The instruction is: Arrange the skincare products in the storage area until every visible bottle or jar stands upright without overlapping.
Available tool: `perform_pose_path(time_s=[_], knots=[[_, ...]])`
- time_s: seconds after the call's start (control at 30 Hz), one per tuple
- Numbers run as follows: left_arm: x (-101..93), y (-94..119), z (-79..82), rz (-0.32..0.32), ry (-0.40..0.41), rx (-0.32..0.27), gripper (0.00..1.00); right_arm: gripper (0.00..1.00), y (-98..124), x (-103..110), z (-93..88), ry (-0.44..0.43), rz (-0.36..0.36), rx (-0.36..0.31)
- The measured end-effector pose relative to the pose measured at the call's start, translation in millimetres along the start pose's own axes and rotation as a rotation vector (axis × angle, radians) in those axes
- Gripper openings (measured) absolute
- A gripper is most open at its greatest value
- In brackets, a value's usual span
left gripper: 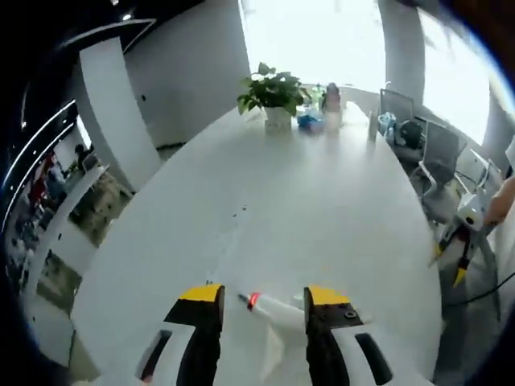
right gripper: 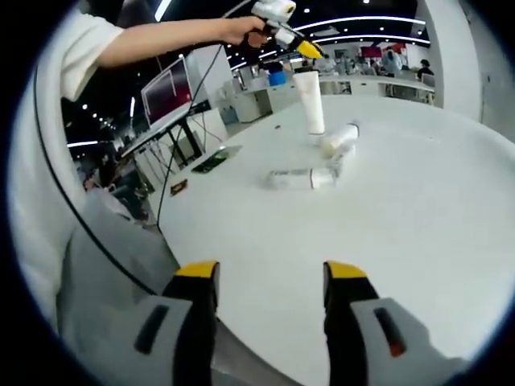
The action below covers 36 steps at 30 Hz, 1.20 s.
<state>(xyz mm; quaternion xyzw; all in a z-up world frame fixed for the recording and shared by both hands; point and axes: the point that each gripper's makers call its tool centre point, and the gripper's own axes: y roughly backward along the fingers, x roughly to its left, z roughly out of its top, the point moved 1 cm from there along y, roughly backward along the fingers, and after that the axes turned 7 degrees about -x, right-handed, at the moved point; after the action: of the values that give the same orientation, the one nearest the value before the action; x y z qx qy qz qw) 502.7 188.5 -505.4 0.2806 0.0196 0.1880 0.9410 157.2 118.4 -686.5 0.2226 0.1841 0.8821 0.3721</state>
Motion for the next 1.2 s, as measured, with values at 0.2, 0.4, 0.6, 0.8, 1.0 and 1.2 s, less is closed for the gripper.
perform_pose_path(time_s=[0.2, 0.4, 0.6, 0.8, 1.0, 1.2], knots=[[11.5, -42.4, 29.2, 0.06, 0.123, -0.051, 0.42, 0.53, 0.9, -1.6, 0.4, -0.008, -0.006, -0.005], [-10.8, -88.4, -34.9, 0.104, 0.332, 0.27, 0.43, 0.53, 2.0, -3.6, 0.8, -0.01, -0.013, -0.008], [-17.1, -117.1, -94.0, 0.174, 0.391, 0.556, 0.38, 0.53, 3.5, -4.7, 2.4, -0.023, -0.011, -0.019], [-8.6, -125.4, -137.9, 0.228, 0.344, 0.79, 0.38, 0.53, 4.9, -5.7, 4.5, -0.026, -0.014, -0.031], [2.5, -122.2, -173.9, 0.243, 0.306, 0.952, 0.36, 0.53, 8.5, -8.0, 8.0, -0.031, -0.021, -0.05], [-13.6, -122.7, -184.8, 0.253, 0.407, 0.945, 0.38, 0.53, 10.6, -10.1, 11.8, -0.054, -0.023, -0.075]])
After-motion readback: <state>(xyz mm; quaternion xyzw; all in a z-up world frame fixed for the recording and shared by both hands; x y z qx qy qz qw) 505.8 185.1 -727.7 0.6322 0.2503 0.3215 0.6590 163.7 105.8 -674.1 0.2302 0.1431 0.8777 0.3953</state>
